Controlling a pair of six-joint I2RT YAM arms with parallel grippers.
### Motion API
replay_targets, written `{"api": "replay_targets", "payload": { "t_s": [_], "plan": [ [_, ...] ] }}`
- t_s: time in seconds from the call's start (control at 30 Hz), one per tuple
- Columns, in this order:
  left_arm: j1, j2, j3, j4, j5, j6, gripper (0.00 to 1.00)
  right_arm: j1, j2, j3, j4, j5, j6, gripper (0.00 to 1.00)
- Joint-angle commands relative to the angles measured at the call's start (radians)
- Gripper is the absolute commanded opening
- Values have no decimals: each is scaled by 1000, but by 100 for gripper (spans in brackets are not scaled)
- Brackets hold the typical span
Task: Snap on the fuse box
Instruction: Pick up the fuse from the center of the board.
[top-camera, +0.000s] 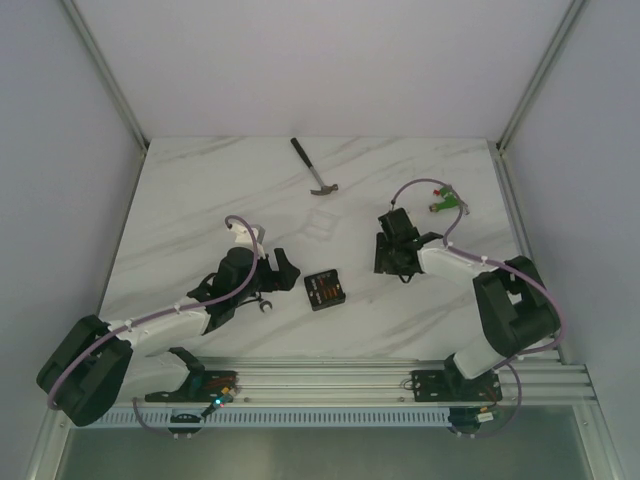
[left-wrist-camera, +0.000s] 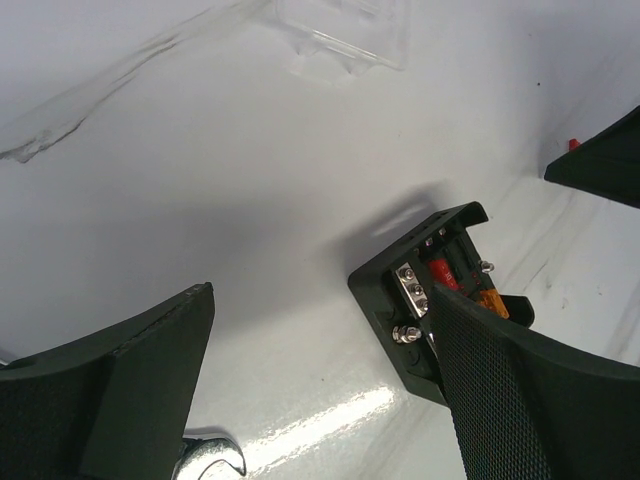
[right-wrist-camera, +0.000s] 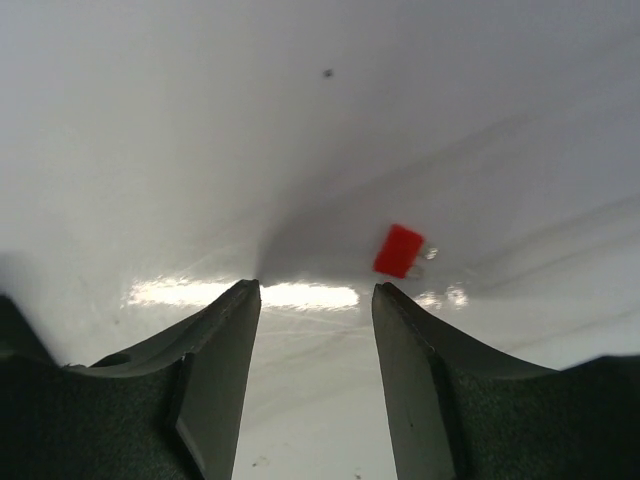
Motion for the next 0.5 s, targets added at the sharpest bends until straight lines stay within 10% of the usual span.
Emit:
{"api": "replay_targets", "payload": {
  "t_s": [0.0,0.47],
  "plan": [
    [0,3,4,-12,-14,14,96,40,-7,2,-26,-62,7,55],
    [0,-14,-1,-18,-17,15,96,-19,-4,75,-51,-66,-404,56]
  ]
}}
